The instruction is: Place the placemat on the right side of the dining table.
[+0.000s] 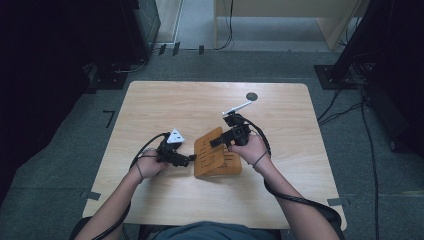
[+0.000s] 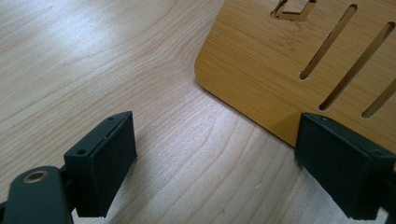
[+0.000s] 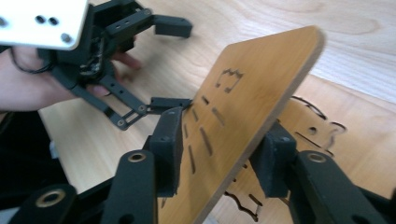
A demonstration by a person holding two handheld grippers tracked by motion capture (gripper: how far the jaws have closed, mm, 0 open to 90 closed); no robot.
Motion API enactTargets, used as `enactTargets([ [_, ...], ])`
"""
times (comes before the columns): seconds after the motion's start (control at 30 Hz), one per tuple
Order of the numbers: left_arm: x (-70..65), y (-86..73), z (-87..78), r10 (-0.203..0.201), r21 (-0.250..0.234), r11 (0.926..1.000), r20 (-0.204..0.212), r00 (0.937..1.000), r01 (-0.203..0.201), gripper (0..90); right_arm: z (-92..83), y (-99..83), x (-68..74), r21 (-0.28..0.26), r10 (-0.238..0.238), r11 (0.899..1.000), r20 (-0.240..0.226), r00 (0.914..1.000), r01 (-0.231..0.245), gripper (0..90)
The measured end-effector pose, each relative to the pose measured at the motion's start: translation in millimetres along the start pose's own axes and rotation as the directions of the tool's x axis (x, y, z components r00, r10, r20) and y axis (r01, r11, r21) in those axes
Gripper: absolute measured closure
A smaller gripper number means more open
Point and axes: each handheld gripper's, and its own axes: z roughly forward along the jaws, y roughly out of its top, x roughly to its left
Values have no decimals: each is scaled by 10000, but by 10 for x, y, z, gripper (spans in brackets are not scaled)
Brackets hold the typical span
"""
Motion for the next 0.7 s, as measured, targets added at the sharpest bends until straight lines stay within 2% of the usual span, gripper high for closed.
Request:
enactTargets([
  [0.13, -7, 2, 4, 10, -10, 10000, 16, 10000, -10, 116, 44, 4, -35, -11, 4, 10000, 82, 10000, -4, 628],
  [0.2, -8, 0, 6, 19, -44, 10000, 25, 10000, -18, 116, 59, 16, -46, 18, 171, 9999, 42, 9998, -171, 726],
  [0.27, -7, -1, 7, 45, -55, 10000, 38, 10000, -45, 116, 60, 19, -49, -44, 169, 9998, -12, 9999, -169, 746],
  [0.3, -1, -8, 6, 132, -89, 9999, 71, 9999, -132, 116, 57, 30, -60, 49, 536, 9986, -250, 9982, -535, 765],
  [0.33, -1, -8, 6, 132, -89, 9999, 71, 9999, -132, 116, 57, 30, -60, 49, 536, 9986, -250, 9982, -535, 765],
  [0.4, 6, -12, 3, 166, -107, 9998, 108, 9998, -164, 116, 61, 36, -98, 160, 1314, 9913, -648, 9892, -1306, 779],
  [0.43, 10, -14, -1, 174, -102, 9998, 136, 9998, -173, 116, 65, 34, -112, 157, 1357, 9907, -632, 9887, -1350, 794],
  [0.47, 12, -17, 0, 82, -166, 9998, 172, 9998, -79, 116, 70, 30, -131, 125, 1402, 9901, -557, 9886, -1397, 801],
  [0.57, 28, -18, -10, -219, -220, 9995, 279, 9994, 225, 117, 64, 28, -186, 45, 1764, 9842, -904, 9802, -1768, 827],
  [0.7, 59, -25, -29, -494, -283, 9983, 506, 9975, 509, 117, 9, 39, -176, -146, 1757, 9839, -1120, 9781, -1784, 863],
])
